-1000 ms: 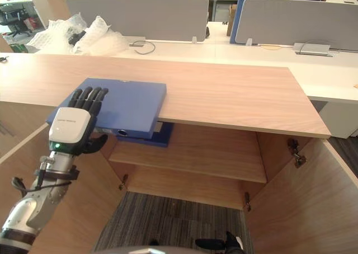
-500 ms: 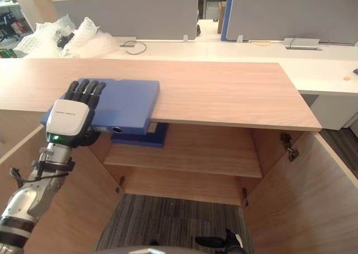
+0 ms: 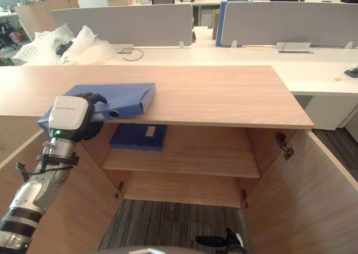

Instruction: Walk over to the cabinet, pick up the folder, carry it to the office cabinet, place the folder inside the office cabinet, then close the office cabinet door

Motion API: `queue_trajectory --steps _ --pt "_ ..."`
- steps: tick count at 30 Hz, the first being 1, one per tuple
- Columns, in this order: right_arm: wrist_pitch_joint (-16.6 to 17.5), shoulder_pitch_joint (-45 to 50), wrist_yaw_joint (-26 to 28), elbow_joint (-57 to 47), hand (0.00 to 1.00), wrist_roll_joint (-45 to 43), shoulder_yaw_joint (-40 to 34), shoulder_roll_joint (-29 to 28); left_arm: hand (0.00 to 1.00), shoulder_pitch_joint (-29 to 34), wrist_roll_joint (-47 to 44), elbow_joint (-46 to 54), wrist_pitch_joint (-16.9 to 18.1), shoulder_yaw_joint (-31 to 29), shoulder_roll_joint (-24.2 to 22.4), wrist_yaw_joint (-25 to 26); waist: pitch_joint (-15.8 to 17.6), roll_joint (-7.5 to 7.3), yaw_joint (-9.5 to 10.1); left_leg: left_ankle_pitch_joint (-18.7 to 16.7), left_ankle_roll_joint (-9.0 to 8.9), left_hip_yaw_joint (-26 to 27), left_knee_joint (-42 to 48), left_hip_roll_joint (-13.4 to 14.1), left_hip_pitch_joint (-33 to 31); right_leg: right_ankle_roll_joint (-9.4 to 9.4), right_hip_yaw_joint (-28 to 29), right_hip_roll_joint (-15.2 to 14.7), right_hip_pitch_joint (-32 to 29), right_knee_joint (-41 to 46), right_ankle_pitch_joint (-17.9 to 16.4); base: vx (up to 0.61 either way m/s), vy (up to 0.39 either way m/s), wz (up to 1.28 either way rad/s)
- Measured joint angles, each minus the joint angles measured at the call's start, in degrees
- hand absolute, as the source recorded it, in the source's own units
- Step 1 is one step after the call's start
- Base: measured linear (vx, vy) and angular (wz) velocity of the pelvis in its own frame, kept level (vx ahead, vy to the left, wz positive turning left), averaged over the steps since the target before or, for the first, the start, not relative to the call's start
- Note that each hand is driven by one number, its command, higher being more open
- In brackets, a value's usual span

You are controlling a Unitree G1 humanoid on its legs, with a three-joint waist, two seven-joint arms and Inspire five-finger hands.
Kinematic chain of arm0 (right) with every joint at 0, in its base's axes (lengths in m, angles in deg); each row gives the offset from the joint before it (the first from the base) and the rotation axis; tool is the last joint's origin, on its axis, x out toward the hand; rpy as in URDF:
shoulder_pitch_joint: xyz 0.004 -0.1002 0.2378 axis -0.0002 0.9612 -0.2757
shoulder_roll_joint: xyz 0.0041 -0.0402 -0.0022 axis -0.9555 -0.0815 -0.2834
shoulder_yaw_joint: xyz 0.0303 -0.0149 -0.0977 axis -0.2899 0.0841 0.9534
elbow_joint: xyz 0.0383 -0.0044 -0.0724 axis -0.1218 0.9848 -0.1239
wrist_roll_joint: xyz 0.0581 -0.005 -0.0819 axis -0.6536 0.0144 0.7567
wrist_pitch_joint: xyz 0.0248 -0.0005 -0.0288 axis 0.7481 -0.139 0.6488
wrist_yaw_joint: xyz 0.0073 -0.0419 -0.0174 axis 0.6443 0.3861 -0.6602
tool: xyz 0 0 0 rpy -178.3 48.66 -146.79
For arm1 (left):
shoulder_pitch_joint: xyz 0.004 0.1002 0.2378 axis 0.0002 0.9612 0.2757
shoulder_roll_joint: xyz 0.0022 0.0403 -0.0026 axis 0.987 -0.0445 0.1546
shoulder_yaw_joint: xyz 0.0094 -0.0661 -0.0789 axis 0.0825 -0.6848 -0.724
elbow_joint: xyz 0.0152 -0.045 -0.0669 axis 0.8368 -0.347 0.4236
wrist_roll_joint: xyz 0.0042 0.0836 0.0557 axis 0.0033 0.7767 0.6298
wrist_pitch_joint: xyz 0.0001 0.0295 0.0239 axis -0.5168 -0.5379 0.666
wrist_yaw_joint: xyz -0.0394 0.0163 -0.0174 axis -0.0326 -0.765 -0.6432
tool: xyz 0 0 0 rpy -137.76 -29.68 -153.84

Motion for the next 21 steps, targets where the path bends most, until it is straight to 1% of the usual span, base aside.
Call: queue_trajectory --steps 3,5,6,7,8,9,10,11,13,14,15,16,18,19,20,21 --pt "-0.15 0.05 0.02 0.02 1.00 -0.02 -0.12 0.03 0.00 -0.07 -0.03 0.52 -0.43 -0.88 -1.25 -0.03 -0.05 -0.13 -0.04 -0.21 0.12 0.29 0.01 -0.10 0.06 0.01 0.32 -0.11 -0.03 -0.13 -0.01 -0.02 0.014 -0.04" --pt "-0.32 0.05 0.03 0.03 1.00 -0.02 -0.12 0.14 0.00 0.45 -1.58 2.08 -0.71 -2.77 -4.88 -0.22 0.06 -0.33 -0.01 -0.23 0.17 0.34 0.02 -0.30 0.01 0.03 0.34 -0.11 -0.02 -0.14 0.00 0.00 0.000 0.00" --pt "-0.53 0.02 0.03 0.02 1.00 -0.04 -0.15 0.14 0.00 1.28 -4.08 4.09 -0.73 -4.54 -8.49 -0.24 0.13 -0.46 0.17 -0.27 0.22 0.34 0.03 -0.46 -0.03 0.04 0.32 -0.17 -0.01 -0.19 -0.01 0.00 0.000 0.00" --pt "-0.74 -0.01 0.04 0.00 1.00 -0.07 -0.25 0.13 0.00 1.94 -9.79 6.23 -0.11 -6.13 -11.35 -0.36 0.17 -0.60 0.24 -0.27 0.23 0.35 0.05 -0.53 -0.06 0.04 0.31 -0.24 -0.01 -0.24 0.00 0.00 0.000 0.00" --pt "-1.03 -0.09 0.09 -0.01 1.00 -0.11 -0.27 0.08 0.00 2.63 -15.77 8.18 0.79 -7.30 -13.18 -0.76 0.15 -0.69 0.33 -0.28 0.24 0.36 0.06 -0.57 -0.07 0.05 0.30 -0.26 0.00 -0.24 0.00 0.00 0.000 0.00" --pt "-1.17 -0.14 0.16 -0.06 1.00 -0.22 -0.27 0.06 0.00 3.16 -19.38 9.35 1.57 -7.97 -13.53 -1.13 0.13 -0.72 0.33 -0.28 0.24 0.35 0.06 -0.57 -0.07 0.05 0.30 -0.27 0.00 -0.24 0.00 0.00 0.000 0.00" --pt "-1.31 -0.14 0.30 -0.36 1.00 -0.66 -0.18 0.06 0.00 3.92 -28.71 11.65 3.79 -9.12 -13.20 -2.74 0.05 -0.67 0.31 -0.28 0.24 0.35 0.05 -0.54 -0.04 0.05 0.32 -0.24 0.00 -0.23 0.00 0.00 0.000 0.00" --pt "-1.35 -0.13 0.33 -0.70 1.00 -1.40 -0.06 0.08 0.00 4.21 -35.71 12.41 5.30 -9.26 -13.15 -3.72 0.00 -0.59 0.33 -0.27 0.24 0.36 0.05 -0.53 -0.03 0.05 0.33 -0.23 0.00 -0.22 0.01 0.00 0.000 0.00" --pt "-1.64 0.54 0.35 -4.78 1.00 -5.01 0.02 0.08 0.00 6.80 -60.97 17.00 9.70 -10.89 -13.88 -9.28 -0.14 -0.36 0.00 -0.26 0.25 0.47 0.08 -0.31 -0.05 0.10 0.56 -0.22 -0.12 -0.15 0.07 -0.02 0.008 -0.06" --pt "-1.62 2.00 0.32 -10.12 1.00 -7.29 0.07 0.02 0.00 10.32 -73.50 21.65 10.20 -10.68 -15.47 -12.42 -0.31 -0.28 -0.11 -0.26 0.24 0.90 0.08 0.09 -0.29 0.15 1.11 -0.22 -0.80 0.26 0.17 -0.05 0.024 -0.14" --pt "-1.52 2.87 0.26 -13.16 1.00 -8.66 0.02 -0.01 0.00 12.37 -78.64 23.47 10.09 -10.49 -16.96 -13.47 -0.60 -0.02 -0.21 -0.26 0.24 1.01 0.08 0.16 -0.65 0.15 1.35 -0.22 -1.34 0.48 0.17 -0.05 0.034 -0.12" --pt "-1.07 4.73 -0.45 -20.91 1.00 -11.82 -0.02 -0.22 0.00 17.84 -86.91 26.35 10.15 -9.75 -20.44 -18.21 -0.54 -0.11 -0.87 -0.07 0.49 0.99 0.31 0.06 -1.40 0.05 1.38 -0.05 -2.28 0.79 0.39 -0.04 0.029 -0.04" --pt "-0.47 6.61 -1.48 -28.14 1.00 -13.87 -0.51 -0.81 0.00 22.52 -94.15 29.06 9.23 -7.60 -23.15 -21.17 -0.42 -0.53 -1.04 0.04 0.61 1.06 0.35 0.34 -1.94 -0.19 1.51 -0.01 -3.02 1.04 0.69 -0.05 0.035 -0.02" --pt "0.30 8.06 -2.26 -33.76 1.00 -14.52 -2.21 -2.15 0.00 25.07 -98.38 30.06 8.27 -6.21 -25.13 -23.00 -0.17 -1.01 -1.06 0.12 0.66 1.12 0.36 0.49 -2.11 -0.26 1.65 0.11 -3.31 1.15 0.83 -0.08 0.034 -0.06" --pt "1.24 9.51 -3.45 -39.22 1.00 -15.85 -3.68 -3.93 0.00 27.07 -101.26 30.77 7.30 -5.46 -26.87 -23.86 0.06 -1.38 -1.35 0.14 0.69 1.21 0.34 0.55 -2.15 -0.27 1.80 0.14 -3.46 1.27 0.85 -0.08 0.023 -0.05" --pt "1.55 10.20 -4.08 -41.96 1.00 -15.87 -4.31 -4.95 0.00 28.04 -102.47 31.16 6.91 -5.20 -27.64 -23.90 0.14 -1.48 -1.66 0.10 0.69 1.28 0.32 0.58 -2.16 -0.27 1.88 0.16 -3.52 1.30 0.86 -0.08 0.022 -0.08"
